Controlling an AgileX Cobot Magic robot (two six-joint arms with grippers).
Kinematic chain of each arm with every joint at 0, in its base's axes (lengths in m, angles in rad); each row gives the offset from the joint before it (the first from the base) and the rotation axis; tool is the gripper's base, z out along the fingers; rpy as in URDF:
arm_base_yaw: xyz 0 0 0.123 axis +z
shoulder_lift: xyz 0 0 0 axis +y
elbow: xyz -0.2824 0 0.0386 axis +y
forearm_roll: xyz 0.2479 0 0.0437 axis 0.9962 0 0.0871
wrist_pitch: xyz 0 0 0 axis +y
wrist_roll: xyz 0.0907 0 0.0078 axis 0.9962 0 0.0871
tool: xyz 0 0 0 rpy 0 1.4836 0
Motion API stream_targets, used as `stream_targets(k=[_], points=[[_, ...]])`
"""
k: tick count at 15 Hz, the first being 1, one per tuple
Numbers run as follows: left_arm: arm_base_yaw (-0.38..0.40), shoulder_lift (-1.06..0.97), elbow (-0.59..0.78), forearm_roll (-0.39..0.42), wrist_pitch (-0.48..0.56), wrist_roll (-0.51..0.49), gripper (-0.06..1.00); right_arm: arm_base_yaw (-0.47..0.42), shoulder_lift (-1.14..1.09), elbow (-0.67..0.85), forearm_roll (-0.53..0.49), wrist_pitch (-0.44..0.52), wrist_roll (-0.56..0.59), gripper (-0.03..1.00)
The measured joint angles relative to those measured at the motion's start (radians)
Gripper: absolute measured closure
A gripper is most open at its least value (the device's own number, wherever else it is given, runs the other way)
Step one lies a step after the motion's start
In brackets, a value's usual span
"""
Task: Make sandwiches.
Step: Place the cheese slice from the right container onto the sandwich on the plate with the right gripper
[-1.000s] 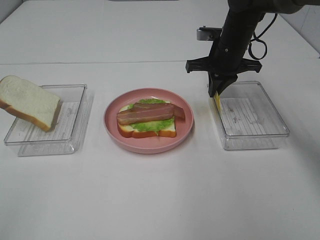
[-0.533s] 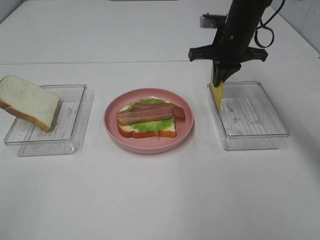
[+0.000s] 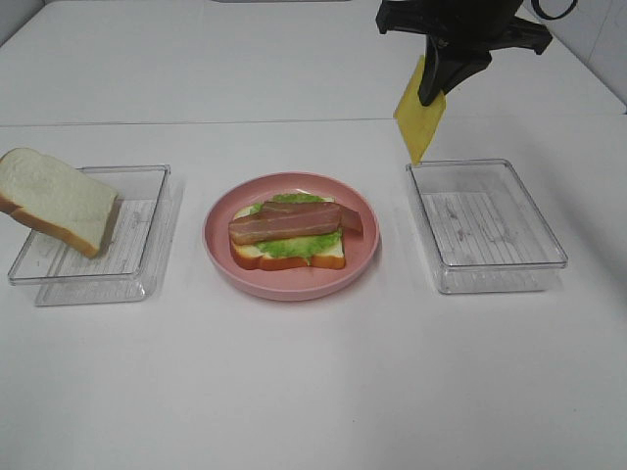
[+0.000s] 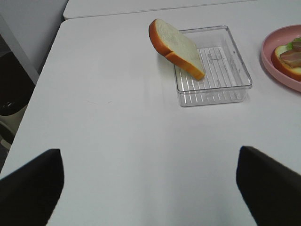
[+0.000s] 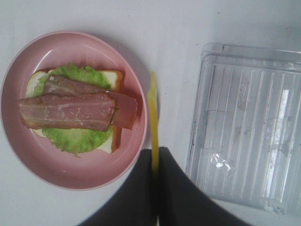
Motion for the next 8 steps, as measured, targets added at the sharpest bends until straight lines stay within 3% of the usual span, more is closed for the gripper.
stream_targets(k=[4,5,8], points=[[0.0,0.0,0.0,0.0,0.0,0.0,0.03,0.038,0.0,0.004,0.103,-0.034,-0.013,0.95],[0.0,0.0,0.0,0.0,0.0,0.0,0.03,0.072,-0.004,0.039,0.21,-0.091,-0.057,0.95],[0.0,0.0,0.0,0.0,0.0,0.0,0.03,0.098,-0.006,0.103,0.362,-0.153,-0.136,0.95]])
